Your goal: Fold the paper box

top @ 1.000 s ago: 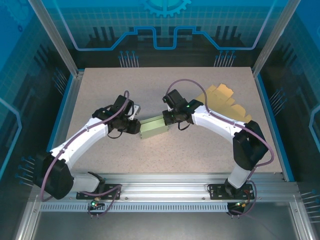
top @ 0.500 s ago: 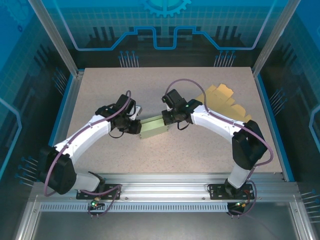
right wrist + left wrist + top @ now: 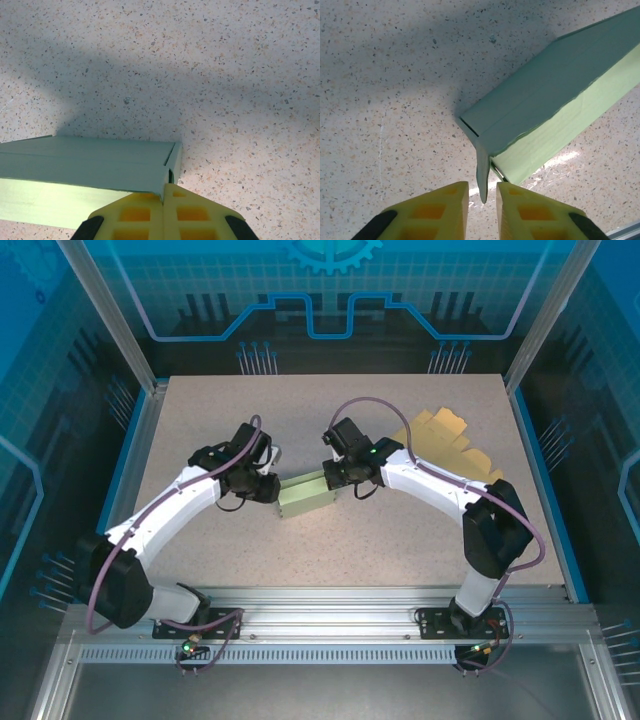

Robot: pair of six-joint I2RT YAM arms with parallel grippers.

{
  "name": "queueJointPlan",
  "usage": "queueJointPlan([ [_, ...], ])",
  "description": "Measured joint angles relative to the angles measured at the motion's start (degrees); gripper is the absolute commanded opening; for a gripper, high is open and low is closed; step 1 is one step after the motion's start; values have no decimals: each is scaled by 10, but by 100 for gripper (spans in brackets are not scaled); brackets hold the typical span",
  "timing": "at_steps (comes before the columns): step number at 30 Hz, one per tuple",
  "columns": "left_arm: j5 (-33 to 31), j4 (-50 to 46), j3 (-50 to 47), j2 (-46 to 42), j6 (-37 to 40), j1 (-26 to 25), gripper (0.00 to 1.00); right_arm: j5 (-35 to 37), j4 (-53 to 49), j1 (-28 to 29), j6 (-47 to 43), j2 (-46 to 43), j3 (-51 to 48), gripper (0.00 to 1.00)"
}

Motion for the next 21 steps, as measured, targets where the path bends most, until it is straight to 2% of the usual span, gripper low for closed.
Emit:
queueJointPlan([
  [2,5,1,3,7,-1,0,11,0,0,0,0,0,0,0],
  [8,31,4,6,12,-5,2,5,3,-1,0,0,0,0,0],
  [21,81,14,6,12,-40,14,3,17,-12,1,-3,2,6,0],
])
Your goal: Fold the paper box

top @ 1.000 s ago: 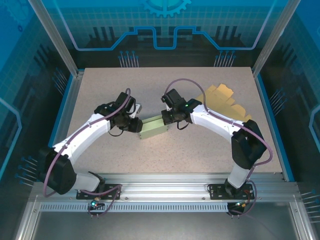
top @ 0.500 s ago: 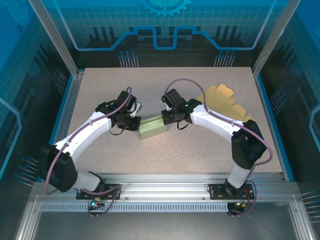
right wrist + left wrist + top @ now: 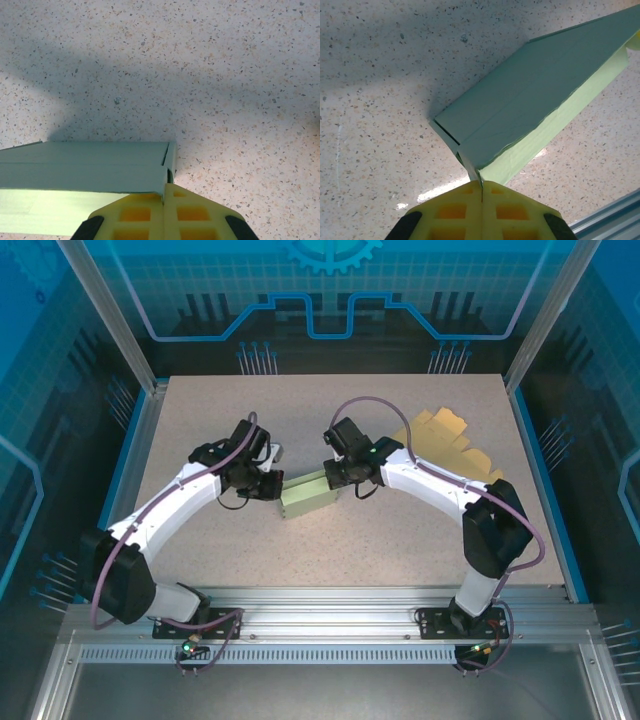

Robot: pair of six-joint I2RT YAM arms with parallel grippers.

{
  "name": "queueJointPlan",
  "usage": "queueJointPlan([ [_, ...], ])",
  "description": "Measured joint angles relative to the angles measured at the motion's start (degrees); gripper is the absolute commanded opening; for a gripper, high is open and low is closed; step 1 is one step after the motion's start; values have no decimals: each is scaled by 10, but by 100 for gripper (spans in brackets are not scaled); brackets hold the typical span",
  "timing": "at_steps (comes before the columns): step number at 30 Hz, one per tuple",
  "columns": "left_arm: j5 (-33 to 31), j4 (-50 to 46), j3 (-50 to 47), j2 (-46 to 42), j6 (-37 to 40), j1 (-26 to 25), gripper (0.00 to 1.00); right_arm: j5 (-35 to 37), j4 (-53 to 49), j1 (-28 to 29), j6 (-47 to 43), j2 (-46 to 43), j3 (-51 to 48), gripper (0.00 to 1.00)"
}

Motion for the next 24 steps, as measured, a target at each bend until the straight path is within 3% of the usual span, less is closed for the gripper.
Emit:
queueJointPlan([
  [12,23,27,-18,6,-55,13,0,13,-6,10,-2,1,3,0],
  [24,26,65,-61,3,-55,13,0,8,-8,10,-1,2,3,0],
])
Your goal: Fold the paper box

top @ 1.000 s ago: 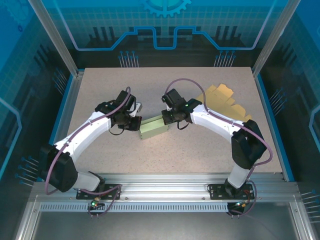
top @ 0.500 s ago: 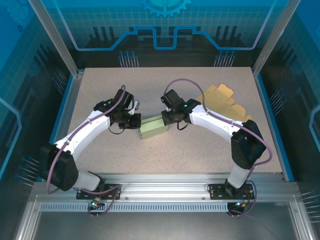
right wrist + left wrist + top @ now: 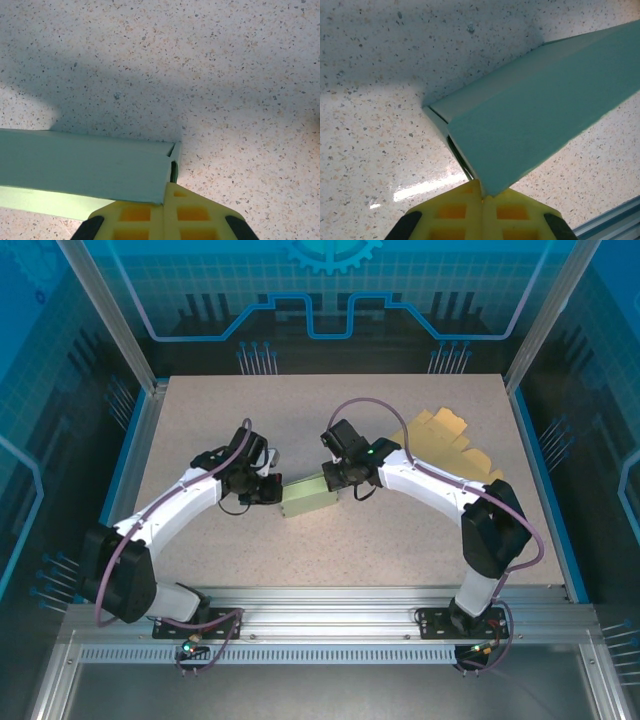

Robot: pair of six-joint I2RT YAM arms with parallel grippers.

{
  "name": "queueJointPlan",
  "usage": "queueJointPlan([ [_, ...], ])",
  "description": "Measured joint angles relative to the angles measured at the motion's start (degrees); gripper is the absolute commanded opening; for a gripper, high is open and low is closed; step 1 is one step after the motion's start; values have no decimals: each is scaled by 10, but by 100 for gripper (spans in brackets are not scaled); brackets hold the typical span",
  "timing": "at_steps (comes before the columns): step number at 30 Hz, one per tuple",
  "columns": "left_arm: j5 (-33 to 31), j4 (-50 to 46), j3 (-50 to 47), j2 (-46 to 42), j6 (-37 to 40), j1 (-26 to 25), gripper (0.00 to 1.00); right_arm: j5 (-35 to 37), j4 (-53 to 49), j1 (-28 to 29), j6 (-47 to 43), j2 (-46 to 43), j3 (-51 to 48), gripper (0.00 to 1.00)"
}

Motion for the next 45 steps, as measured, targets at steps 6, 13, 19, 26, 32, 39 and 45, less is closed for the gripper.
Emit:
queueJointPlan([
  [6,-5,0,0,0,2,0,0,-6,-1,0,0,0,0,0],
  [13,-5,0,0,0,4,0,0,-7,-1,0,0,1,0,0],
  [19,-7,5,-1,0,4,0,0,-1,15,0,0,4,-10,0],
  [26,-16,28,-17,0,4,0,0,12,55,1,0,6,-36,0],
  [32,-15,58,-43,-23,4,0,20,38,74,9,-1,6,-43,0],
  [39,-15,59,-49,-87,4,-1,36,54,84,26,-2,6,-48,0],
  [45,-42,50,-33,-123,4,-1,37,58,84,28,-3,6,-48,0],
])
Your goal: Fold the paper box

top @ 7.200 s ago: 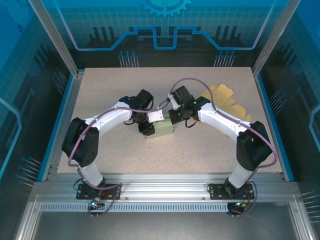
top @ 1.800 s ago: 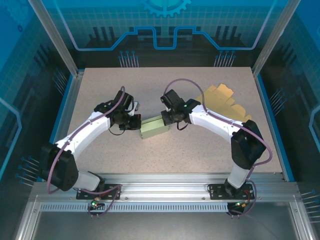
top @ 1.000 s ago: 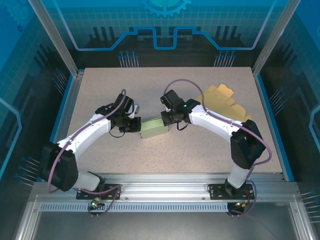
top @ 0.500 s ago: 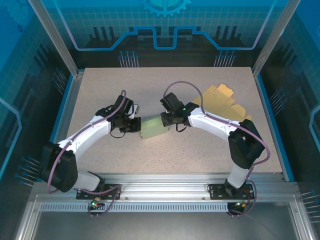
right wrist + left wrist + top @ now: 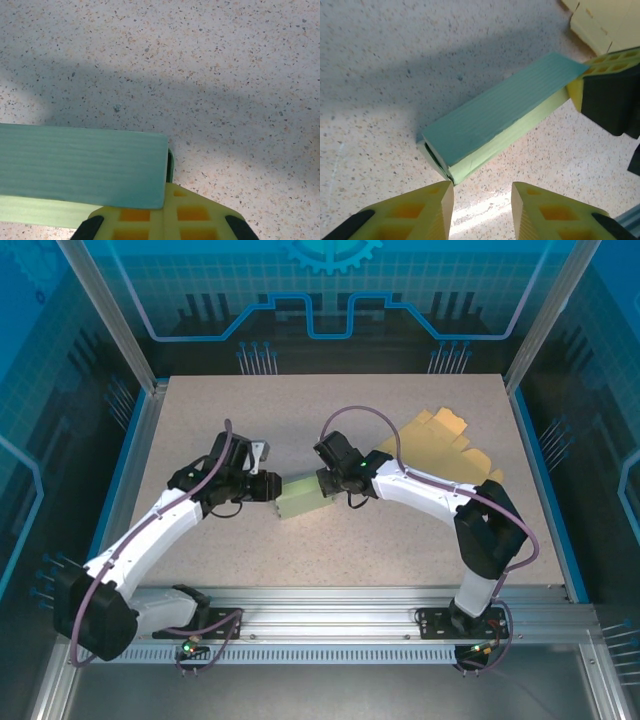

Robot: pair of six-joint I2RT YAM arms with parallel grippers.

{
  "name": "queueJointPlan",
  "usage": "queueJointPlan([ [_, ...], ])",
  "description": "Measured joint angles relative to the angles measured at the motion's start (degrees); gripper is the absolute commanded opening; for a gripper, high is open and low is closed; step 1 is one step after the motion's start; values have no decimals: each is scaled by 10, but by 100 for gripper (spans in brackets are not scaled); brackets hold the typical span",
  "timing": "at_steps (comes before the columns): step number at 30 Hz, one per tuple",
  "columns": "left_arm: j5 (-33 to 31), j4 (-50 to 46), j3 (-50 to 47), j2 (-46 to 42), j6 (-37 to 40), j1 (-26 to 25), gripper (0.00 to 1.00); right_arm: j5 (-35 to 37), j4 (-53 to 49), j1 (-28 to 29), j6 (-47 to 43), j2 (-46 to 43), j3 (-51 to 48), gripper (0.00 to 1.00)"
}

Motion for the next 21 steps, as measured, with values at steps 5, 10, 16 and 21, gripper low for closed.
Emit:
queueJointPlan([
  [5,-26,35,3,-7,10,-12,36,7,-1,6,-3,0,0,0],
  [10,-40,137,3,1,49,-47,38,10,-1,9,-3,0,0,0],
  [16,-55,233,-26,57,183,-95,54,11,-1,10,-3,0,0,0],
  [21,-80,330,-132,25,341,-123,92,20,-7,11,-10,-1,-1,0],
])
